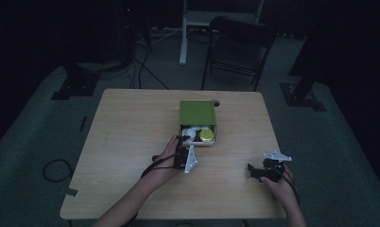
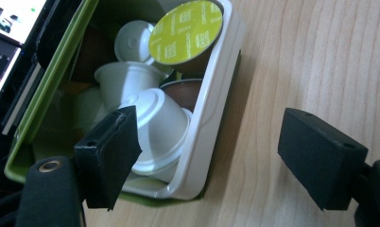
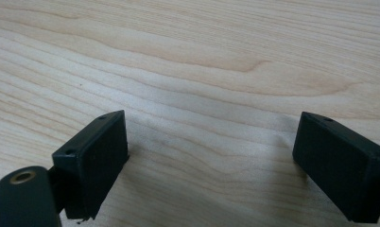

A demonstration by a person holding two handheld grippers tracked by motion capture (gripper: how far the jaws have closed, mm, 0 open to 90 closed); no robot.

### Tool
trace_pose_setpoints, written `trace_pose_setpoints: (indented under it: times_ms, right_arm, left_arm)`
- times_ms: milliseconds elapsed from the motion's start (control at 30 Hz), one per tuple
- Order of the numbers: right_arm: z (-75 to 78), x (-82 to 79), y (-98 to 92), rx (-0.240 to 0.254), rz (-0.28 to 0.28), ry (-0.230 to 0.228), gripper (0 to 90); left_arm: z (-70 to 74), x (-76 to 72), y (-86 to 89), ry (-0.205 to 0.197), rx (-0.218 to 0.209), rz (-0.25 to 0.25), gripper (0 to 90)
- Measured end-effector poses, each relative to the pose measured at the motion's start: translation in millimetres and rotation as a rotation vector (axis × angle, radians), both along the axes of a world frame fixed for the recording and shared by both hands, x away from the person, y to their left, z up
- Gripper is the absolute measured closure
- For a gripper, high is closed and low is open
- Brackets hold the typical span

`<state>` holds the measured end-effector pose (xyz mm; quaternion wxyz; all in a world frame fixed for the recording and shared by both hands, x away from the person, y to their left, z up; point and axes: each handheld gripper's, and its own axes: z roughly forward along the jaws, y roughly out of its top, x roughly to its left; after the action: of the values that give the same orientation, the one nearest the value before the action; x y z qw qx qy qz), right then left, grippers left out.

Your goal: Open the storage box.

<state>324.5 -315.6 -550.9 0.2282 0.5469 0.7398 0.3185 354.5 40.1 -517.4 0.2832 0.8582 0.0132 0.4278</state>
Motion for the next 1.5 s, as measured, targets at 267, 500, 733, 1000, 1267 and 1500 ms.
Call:
trace_pose_setpoints:
  times_ms: [267, 500, 733, 1000, 1267, 1500]
  right_arm:
    - [0.0, 0.0, 0.0, 0.001, 0.000, 0.000, 10.5]
    - [0.0, 0.0, 0.0, 0.001, 0.000, 0.000, 10.5]
    - [0.0, 0.0, 0.0, 0.001, 0.000, 0.000, 10.5]
    - [0.0, 0.0, 0.0, 0.001, 0.000, 0.000, 10.6]
    - [0.0, 0.0, 0.0, 0.001, 0.000, 0.000, 10.6]
    - [0.0, 0.0, 0.0, 0.001, 0.000, 0.000, 10.6]
  left_arm:
    - [-6.9, 4.1, -6.4, 0.009, 0.059, -0.014, 34.7]
    - [-8.7, 6.2, -15.2, -0.085, 0.128, -0.070, 45.6]
    - [-11.4, 10.0, -22.5, -0.128, 0.183, -0.085, 51.1]
    - [-20.6, 12.9, -32.1, -0.183, 0.309, -0.060, 54.9]
    - [-25.9, 15.2, -36.8, -0.186, 0.316, -0.024, 56.0]
    - [-25.4, 17.1, -39.2, -0.220, 0.339, -0.005, 67.0]
